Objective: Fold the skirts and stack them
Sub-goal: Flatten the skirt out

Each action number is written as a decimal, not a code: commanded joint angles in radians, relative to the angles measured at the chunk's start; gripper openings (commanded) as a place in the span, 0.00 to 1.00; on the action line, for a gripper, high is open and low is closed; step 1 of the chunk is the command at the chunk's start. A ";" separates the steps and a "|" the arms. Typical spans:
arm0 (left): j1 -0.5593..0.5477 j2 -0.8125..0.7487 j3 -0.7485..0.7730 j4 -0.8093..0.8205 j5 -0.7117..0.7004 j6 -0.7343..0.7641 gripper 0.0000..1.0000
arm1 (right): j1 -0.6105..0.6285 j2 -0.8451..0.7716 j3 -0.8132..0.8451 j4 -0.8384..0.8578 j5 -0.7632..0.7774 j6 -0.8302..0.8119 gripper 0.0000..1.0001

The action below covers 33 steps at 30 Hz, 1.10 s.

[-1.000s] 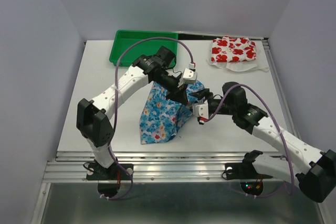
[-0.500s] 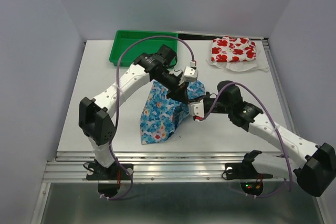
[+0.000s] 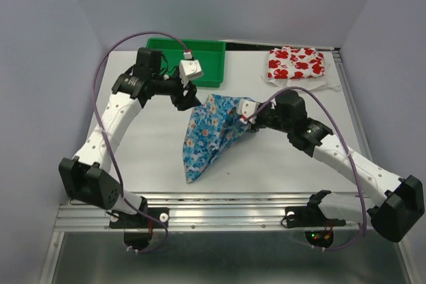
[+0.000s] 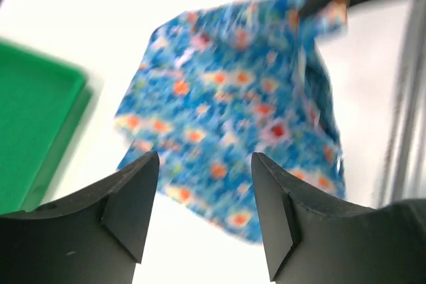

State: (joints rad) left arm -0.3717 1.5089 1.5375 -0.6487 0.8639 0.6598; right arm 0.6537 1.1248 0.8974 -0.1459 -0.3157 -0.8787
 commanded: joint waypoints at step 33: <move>-0.503 -0.214 -0.850 0.345 -0.519 0.351 0.61 | -0.045 0.165 0.196 -0.004 0.409 0.503 0.01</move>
State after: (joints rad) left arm -0.8555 1.2469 0.6666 -0.3454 0.3588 1.0046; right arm 0.6147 1.2984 1.0687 -0.1806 0.0753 -0.3946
